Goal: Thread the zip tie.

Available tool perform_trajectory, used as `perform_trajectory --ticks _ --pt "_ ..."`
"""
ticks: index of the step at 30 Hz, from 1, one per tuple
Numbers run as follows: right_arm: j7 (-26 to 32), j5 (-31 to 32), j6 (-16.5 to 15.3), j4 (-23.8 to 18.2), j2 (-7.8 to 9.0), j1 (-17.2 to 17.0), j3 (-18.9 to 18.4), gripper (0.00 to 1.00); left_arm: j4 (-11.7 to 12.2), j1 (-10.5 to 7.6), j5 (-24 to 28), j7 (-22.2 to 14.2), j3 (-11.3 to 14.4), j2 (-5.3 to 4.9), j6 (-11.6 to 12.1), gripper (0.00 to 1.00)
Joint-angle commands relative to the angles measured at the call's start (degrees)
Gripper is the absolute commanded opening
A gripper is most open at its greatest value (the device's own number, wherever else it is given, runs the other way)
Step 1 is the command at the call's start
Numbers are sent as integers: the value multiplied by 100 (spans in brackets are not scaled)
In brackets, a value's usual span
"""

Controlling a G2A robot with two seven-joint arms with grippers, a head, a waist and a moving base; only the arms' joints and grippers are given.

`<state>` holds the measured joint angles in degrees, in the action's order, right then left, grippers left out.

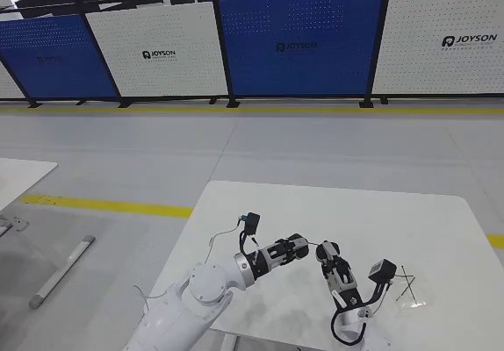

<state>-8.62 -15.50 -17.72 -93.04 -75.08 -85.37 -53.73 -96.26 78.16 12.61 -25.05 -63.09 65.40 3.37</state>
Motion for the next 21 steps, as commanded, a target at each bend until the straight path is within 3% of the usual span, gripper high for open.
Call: perform_trajectory --ticks 1,9,10,11,12,21 --pt "0 0 0 0 0 0 0 0 6 -3 -3 3 4 0 3 0" --pt "35 26 58 -31 -10 -26 -41 0 6 -6 -7 3 11 -2 8 0" --pt "48 29 56 -41 -14 -35 -50 23 -1 -6 -7 5 11 -3 7 0" --pt "72 26 59 -47 -17 -45 -60 75 -8 -5 -4 5 9 -4 4 0" --pt "90 15 61 -65 -21 -61 -81 100 -18 -2 9 3 4 -5 -3 0" --pt "217 -223 -176 -419 4 -414 -494 100 1 43 287 -257 -247 -53 -70 0"
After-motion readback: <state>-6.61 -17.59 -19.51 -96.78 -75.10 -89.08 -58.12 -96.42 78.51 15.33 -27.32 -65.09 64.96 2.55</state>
